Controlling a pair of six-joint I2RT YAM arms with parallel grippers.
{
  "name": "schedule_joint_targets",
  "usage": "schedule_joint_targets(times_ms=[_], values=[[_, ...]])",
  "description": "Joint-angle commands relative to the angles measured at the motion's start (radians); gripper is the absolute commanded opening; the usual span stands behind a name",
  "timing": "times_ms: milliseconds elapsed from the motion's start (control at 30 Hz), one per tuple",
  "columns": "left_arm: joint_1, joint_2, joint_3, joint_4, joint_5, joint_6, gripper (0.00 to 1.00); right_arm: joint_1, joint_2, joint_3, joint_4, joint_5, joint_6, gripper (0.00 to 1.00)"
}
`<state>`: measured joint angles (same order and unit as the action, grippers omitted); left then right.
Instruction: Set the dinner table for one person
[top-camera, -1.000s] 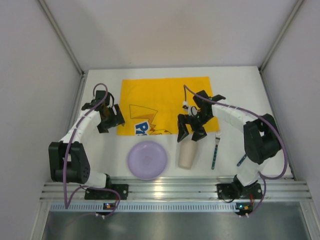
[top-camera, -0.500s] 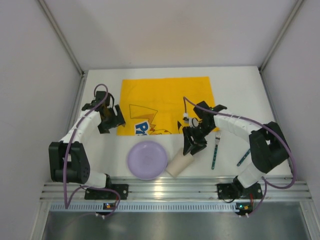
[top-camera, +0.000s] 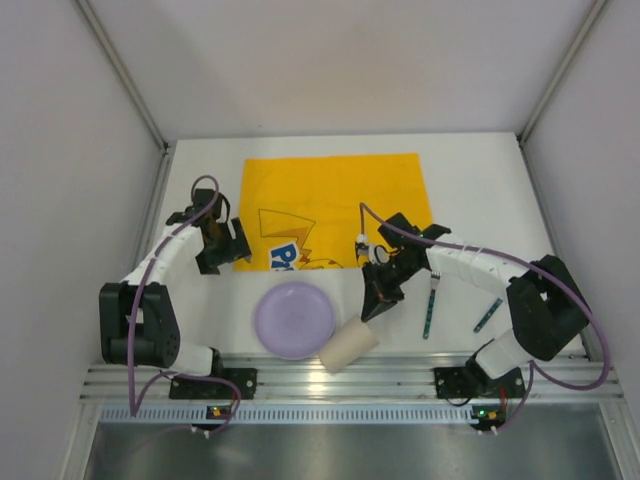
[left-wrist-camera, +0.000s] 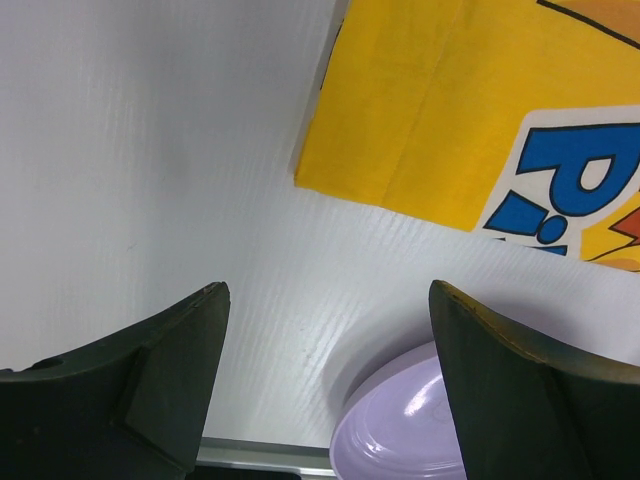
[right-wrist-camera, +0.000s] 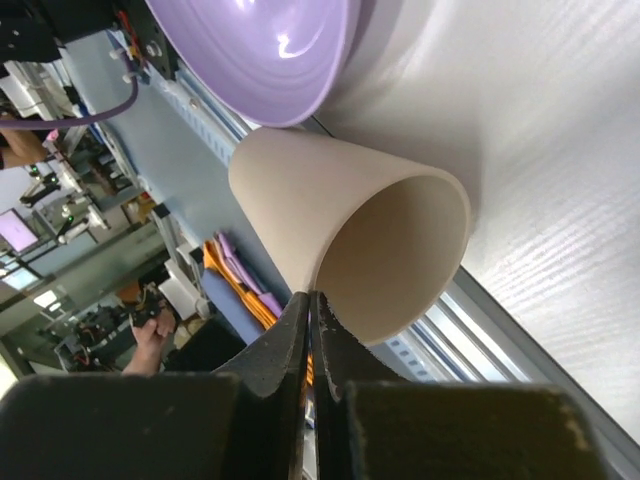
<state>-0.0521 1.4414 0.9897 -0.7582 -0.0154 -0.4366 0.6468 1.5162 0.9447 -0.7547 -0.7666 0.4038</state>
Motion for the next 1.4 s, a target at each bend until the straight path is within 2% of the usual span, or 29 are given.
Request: schedule_joint_targets(times_ms=[0, 167, 233, 467, 533, 567, 633, 700, 733, 767, 933, 1133, 1367], values=[[0.003, -0.038, -0.013, 0.034, 0.003, 0.024, 0.86, 0.017, -0.011, 0.038, 0.075, -0.048, 0.044, 0.0], [0.003, -0.009, 0.016, 0.034, -0.008, 0.044, 0.86, 0.016, 0.009, 0.182, 0.019, -0.007, 0.03, 0.0], [0.003, 0.005, 0.032, 0.034, -0.006, 0.044, 0.86, 0.005, 0.024, 0.282, -0.095, 0.054, -0.017, 0.0], [0.003, 0.079, 0.121, 0.045, 0.011, 0.047, 0.86, -0.078, 0.209, 0.952, -0.524, 0.412, -0.177, 0.0], [0.003, 0.103, 0.139, 0.048, 0.011, 0.05, 0.86, -0.123, 0.269, 1.04, -0.551, 0.417, -0.187, 0.0], [0.003, 0.114, 0.154, 0.049, 0.011, 0.052, 0.86, -0.143, 0.277, 1.039, -0.545, 0.361, -0.181, 0.01], [0.003, 0.145, 0.177, 0.059, 0.043, 0.053, 0.86, -0.176, 0.298, 0.998, -0.517, 0.299, -0.177, 0.4], [0.003, 0.174, 0.193, 0.06, 0.046, 0.053, 0.86, -0.165, 0.292, 0.875, -0.45, 0.251, -0.175, 0.67], [0.003, 0.181, 0.202, 0.066, 0.048, 0.053, 0.86, -0.161, 0.276, 0.823, -0.421, 0.233, -0.172, 0.7], [0.003, 0.189, 0.205, 0.068, 0.048, 0.052, 0.86, -0.151, 0.262, 0.731, -0.37, 0.205, -0.165, 0.72], [0.003, 0.191, 0.204, 0.077, 0.052, 0.047, 0.88, -0.118, 0.236, 0.518, -0.287, 0.069, -0.164, 0.72], [0.003, 0.159, 0.162, 0.082, 0.058, 0.042, 0.89, -0.075, 0.171, 0.324, -0.236, 0.026, -0.16, 0.71], [0.003, 0.09, 0.115, 0.069, 0.054, 0.047, 0.89, -0.003, 0.11, 0.137, -0.052, -0.031, -0.051, 0.68]])
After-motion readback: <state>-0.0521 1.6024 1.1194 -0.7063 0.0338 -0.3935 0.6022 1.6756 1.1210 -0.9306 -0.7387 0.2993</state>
